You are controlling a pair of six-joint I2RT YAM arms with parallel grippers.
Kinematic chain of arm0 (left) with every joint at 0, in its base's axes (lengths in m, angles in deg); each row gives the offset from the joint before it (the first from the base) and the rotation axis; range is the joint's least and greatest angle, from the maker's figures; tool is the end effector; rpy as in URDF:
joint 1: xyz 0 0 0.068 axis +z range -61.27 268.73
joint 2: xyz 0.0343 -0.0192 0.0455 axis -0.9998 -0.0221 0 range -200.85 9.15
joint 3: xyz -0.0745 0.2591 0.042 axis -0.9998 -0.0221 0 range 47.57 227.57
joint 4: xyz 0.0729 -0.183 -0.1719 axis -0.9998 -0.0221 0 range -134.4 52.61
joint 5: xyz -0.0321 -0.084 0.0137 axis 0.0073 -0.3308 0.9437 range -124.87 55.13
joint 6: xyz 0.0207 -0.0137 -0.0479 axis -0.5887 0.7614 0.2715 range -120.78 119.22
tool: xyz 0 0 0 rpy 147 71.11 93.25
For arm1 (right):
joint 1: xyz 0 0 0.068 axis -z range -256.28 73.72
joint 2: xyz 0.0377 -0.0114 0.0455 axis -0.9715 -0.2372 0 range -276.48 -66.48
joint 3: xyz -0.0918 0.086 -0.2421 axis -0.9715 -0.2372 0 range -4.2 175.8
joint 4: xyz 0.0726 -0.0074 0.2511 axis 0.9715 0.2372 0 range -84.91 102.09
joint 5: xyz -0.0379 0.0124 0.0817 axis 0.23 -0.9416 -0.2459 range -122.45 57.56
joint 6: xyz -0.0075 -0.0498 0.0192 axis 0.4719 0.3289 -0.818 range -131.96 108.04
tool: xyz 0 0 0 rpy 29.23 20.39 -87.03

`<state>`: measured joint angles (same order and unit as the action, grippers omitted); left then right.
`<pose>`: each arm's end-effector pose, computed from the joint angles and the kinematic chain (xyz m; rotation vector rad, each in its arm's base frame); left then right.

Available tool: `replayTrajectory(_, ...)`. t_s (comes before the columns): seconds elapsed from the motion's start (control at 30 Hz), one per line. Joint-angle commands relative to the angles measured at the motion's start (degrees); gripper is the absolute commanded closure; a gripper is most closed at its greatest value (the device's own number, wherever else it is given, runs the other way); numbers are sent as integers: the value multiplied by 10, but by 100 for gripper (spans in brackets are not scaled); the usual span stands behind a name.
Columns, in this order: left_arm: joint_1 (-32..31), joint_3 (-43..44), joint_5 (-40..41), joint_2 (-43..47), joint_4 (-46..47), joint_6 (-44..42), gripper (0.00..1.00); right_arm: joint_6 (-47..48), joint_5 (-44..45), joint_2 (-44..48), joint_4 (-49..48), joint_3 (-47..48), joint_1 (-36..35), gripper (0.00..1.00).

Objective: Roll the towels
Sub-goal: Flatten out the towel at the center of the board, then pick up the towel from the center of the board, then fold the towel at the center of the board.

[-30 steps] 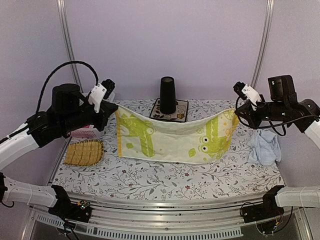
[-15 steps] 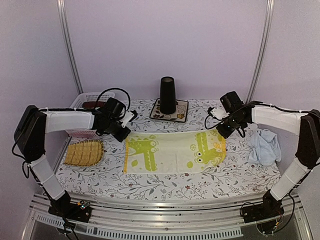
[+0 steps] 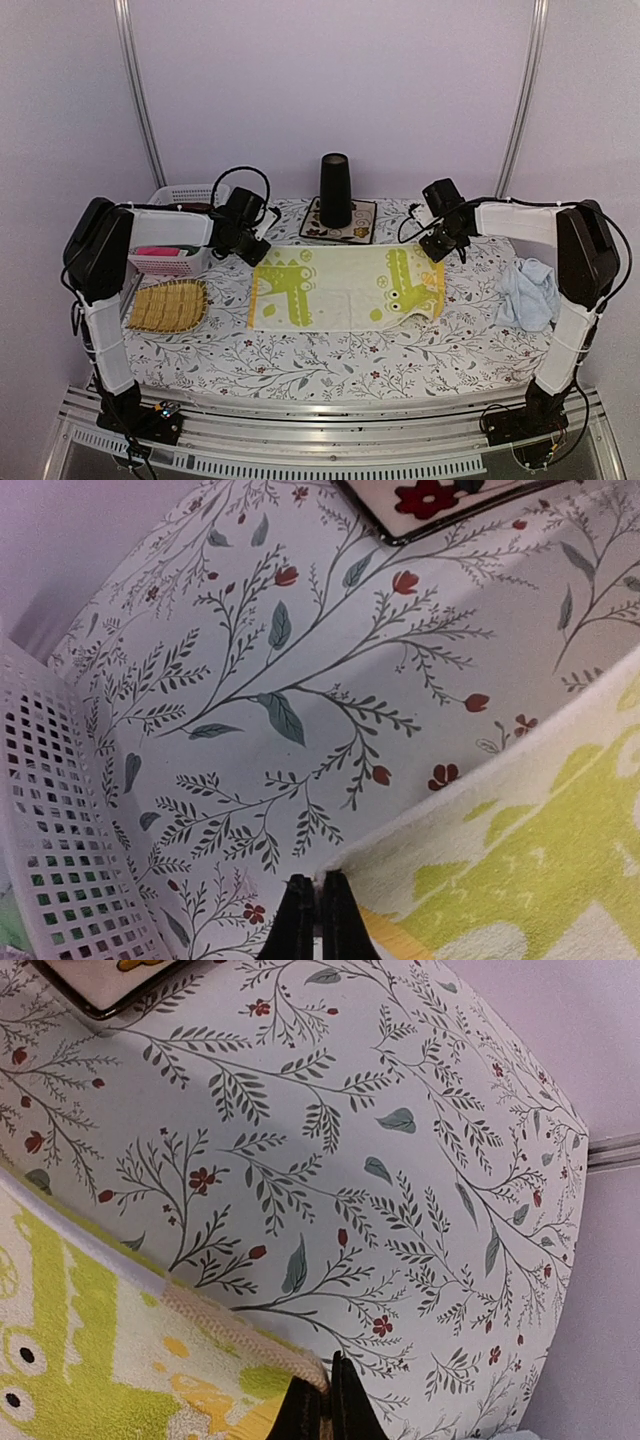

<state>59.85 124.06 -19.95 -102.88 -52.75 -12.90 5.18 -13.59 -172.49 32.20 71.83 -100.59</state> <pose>0.3736 -0.1956 0.1805 0.7436 2.3107 0.1887 0.3634 0.1516 0.2064 -0.7780 2.4061 -0.3719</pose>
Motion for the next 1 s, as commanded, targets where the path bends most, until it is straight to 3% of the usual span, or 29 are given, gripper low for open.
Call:
replayTrajectory(0.0,10,20,76,-45,15,2,100,-13,37,-46,-31,53,5,98)
replayTrajectory(0.2,8,33,92,-68,20,2,100,-11,28,-75,-23,70,4,98)
replayTrajectory(0.43,6,22,123,-37,42,-24,100,9,27,-5,-20,15,4,98)
replayTrajectory(0.6,-4,-31,147,22,60,-52,100,13,-35,63,22,-46,2,98)
replayTrajectory(0.73,-16,-96,165,68,91,-74,100,6,-30,105,11,-104,-1,98)
replayTrajectory(0.97,-34,-150,97,114,90,-97,100,21,-25,117,10,-124,0,98)
